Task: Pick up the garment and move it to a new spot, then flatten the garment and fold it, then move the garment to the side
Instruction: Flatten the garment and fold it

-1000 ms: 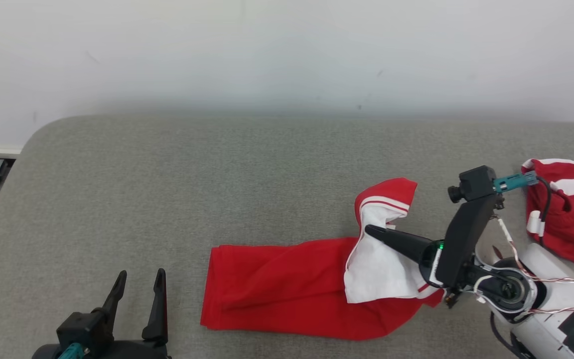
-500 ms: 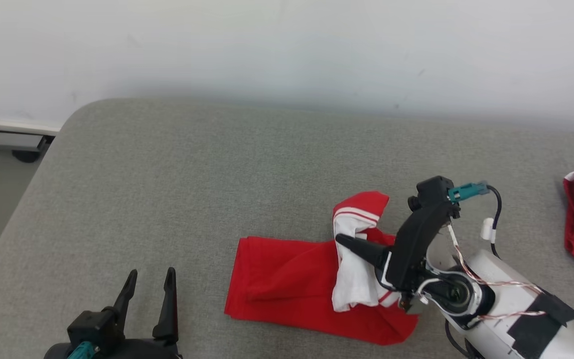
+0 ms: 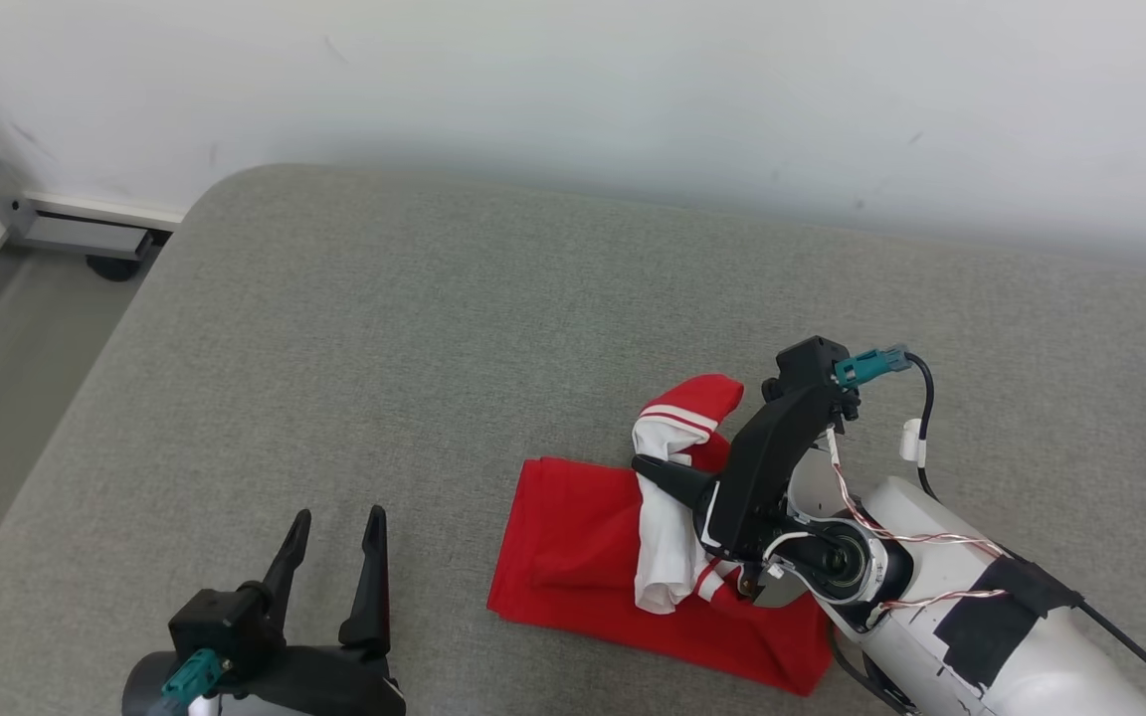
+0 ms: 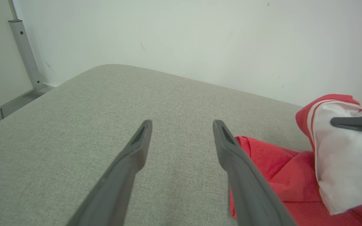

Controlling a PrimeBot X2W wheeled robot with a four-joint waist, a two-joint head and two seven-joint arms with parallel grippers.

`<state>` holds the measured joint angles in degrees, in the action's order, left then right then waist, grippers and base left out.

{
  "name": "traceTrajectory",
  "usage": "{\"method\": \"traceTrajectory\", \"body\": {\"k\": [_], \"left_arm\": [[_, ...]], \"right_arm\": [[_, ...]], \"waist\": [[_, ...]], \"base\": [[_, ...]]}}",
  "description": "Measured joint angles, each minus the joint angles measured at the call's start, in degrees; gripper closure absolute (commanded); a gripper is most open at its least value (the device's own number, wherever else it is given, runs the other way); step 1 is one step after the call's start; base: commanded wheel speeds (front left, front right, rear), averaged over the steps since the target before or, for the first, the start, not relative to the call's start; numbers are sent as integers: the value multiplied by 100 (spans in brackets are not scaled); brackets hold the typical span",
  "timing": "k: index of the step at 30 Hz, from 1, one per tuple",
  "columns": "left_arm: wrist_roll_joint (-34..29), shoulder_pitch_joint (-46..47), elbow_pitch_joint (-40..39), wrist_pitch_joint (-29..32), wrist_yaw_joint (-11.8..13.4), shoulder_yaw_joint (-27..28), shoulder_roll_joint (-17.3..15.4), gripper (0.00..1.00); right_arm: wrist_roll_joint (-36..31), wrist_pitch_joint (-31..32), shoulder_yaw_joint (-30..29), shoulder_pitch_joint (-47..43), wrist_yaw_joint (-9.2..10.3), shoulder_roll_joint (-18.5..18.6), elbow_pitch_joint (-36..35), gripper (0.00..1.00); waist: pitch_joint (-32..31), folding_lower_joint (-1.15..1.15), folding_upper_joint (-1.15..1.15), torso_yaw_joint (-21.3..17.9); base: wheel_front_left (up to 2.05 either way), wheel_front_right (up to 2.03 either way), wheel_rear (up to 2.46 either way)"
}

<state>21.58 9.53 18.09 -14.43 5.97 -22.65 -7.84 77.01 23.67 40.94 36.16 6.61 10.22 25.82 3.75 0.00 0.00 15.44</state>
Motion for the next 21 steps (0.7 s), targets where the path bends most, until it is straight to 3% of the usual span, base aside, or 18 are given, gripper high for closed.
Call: {"method": "traceTrajectory", "body": {"k": [9, 10, 11, 12, 21], "left_arm": [[0, 36, 125, 0, -43, 47, 46, 0], [0, 36, 131, 0, -43, 54, 48, 0], [0, 36, 135, 0, -43, 62, 49, 0], [0, 36, 145, 0, -44, 70, 49, 0], [-9, -13, 158, 0, -43, 212, -7, 0]], "right_arm": [[-4, -41, 30, 81, 20, -238, 454, 100], [3, -33, 31, 83, 20, -260, 495, 93], [3, -3, 34, 83, 20, -268, 525, 60], [4, -2, 27, 83, 19, -270, 539, 2], [315, -282, -546, 205, -271, -191, 318, 0]], "waist": [[-9, 0, 0, 141], [-13, 0, 0, 140], [-17, 0, 0, 137], [-22, 0, 0, 133], [-98, 0, 0, -57]], "base": [[0, 0, 0], [0, 0, 0], [0, 0, 0], [0, 0, 0], [0, 0, 0]]}}
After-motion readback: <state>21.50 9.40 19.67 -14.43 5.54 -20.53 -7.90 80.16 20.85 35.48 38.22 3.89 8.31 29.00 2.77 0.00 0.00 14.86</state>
